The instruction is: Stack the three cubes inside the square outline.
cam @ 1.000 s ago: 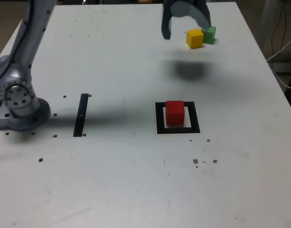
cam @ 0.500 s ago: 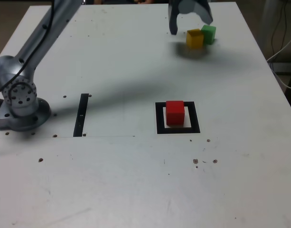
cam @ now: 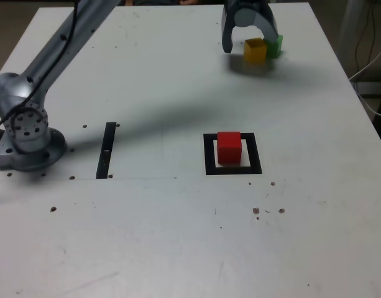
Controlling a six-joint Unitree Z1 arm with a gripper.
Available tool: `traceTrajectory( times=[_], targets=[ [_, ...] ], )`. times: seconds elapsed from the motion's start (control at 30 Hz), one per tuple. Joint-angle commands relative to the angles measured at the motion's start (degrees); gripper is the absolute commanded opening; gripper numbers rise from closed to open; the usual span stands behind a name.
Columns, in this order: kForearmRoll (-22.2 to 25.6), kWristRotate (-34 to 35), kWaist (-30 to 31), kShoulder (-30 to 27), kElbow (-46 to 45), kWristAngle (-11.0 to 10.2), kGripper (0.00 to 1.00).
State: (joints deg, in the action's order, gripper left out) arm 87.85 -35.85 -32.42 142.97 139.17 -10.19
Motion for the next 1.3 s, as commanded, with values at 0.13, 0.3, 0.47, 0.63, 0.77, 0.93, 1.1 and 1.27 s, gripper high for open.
traceTrajectory(
  times=[0.13,0.3,0.47,0.63,0.77,0.93,1.1,1.27],
  targets=[
    [0.1,-0.2,0.3,1.4,-0.1,-0.1,0.98],
    [0.1,-0.2,0.6,1.9,-0.5,-0.3,0.98],
    [0.0,-0.2,0.8,2.0,-0.7,-0.6,0.98],
    [0.1,-1.3,1.1,1.5,0.0,-0.7,0.99],
    [0.6,-7.1,1.6,0.9,1.7,-0.7,1.0],
    [2.4,-19.1,1.9,0.0,2.9,-0.6,1.0],
    [1.2,-31.8,1.4,-1.8,0.8,-0.6,1.0],
    [1.4,-42.0,1.0,-0.5,0.5,-1.0,1.0]
  ],
)
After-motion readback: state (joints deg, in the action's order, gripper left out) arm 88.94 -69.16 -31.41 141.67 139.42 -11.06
